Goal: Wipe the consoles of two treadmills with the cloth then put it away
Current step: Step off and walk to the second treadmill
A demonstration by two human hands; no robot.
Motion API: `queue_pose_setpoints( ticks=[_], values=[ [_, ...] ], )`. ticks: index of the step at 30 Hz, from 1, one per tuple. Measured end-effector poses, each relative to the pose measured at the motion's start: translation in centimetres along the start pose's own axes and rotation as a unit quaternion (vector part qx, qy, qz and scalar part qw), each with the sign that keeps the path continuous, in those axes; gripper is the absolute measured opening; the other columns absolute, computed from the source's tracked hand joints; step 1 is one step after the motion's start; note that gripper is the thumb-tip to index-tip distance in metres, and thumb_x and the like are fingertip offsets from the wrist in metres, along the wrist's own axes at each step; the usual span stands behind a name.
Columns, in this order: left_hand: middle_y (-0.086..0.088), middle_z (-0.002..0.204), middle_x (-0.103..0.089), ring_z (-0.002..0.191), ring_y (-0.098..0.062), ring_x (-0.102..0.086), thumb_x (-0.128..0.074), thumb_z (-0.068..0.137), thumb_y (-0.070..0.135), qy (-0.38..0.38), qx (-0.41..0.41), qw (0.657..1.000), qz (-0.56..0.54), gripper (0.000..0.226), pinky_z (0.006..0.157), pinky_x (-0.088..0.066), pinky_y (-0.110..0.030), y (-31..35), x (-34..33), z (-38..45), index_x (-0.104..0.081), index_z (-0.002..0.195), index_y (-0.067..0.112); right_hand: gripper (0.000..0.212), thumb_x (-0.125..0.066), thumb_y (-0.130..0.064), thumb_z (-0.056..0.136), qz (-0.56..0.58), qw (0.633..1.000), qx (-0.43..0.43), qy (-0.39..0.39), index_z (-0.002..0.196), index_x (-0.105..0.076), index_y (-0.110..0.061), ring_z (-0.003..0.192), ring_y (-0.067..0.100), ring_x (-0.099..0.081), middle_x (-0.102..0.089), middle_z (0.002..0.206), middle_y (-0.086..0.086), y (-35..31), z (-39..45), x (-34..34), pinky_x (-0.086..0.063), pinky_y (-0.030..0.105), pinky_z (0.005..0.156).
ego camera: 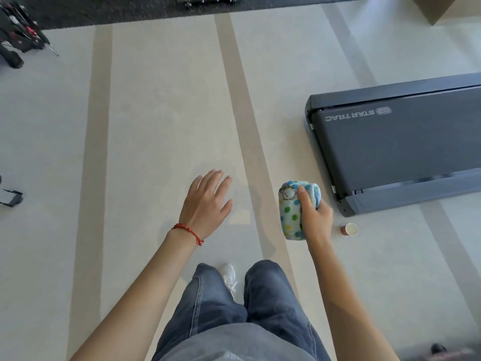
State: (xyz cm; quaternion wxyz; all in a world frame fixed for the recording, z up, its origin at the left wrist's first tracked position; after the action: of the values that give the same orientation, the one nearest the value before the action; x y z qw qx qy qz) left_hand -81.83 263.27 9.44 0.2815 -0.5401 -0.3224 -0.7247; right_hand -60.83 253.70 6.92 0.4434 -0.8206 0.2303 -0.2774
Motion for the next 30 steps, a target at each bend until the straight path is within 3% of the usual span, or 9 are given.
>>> queue_pose_setpoints(
  ticks=[18,24,30],
  values=[
    [-0.020,0.117,-0.061,0.110,-0.033,-0.057,-0.042,0.085,0.029,0.005,-0.074,0.997,-0.021,0.047,0.092,-0.045,-0.044,0.9,-6.5,30.7,-0.064,0.114,0.000,0.022,-0.059,-0.038,0.087,-0.007,0.996,0.015,0.086,0.078,-0.062,-0.018,0.069,0.013,-0.063,-0.065,0.076,-0.001,-12.9,24.7,1.1,-0.052,0.026,0.063],
    [-0.020,0.116,-0.061,0.109,-0.034,-0.058,-0.044,0.083,0.027,-0.005,-0.149,0.988,-0.040,0.045,0.089,-0.048,-0.045,3.0,-8.3,39.4,-0.064,0.112,0.000,0.022,-0.058,-0.038,0.087,0.023,0.990,-0.019,0.137,0.075,-0.060,-0.020,0.069,0.013,-0.063,-0.064,0.076,0.000,-14.4,29.5,2.8,-0.051,0.025,0.061],
    [-0.020,0.117,-0.061,0.109,-0.033,-0.058,-0.042,0.084,0.030,-0.043,-0.259,0.964,-0.051,0.047,0.089,-0.048,-0.044,5.8,-11.5,48.1,-0.063,0.115,0.001,0.030,-0.059,-0.037,0.087,0.090,0.966,-0.073,0.232,0.084,-0.062,-0.007,0.070,0.016,-0.062,-0.064,0.077,0.003,-14.8,33.3,4.9,-0.051,0.029,0.062]
  ],
)
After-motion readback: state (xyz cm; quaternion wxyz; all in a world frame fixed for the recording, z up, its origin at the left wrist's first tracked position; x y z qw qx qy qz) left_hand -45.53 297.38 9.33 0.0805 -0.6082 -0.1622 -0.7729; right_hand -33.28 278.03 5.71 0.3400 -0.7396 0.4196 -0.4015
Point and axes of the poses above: each hand's wrist, its own z-axis towards the middle knuckle, its own x-axis out of the back of the hand, y = z × x, the point moved 8 cm from there along z, towards the middle knuckle
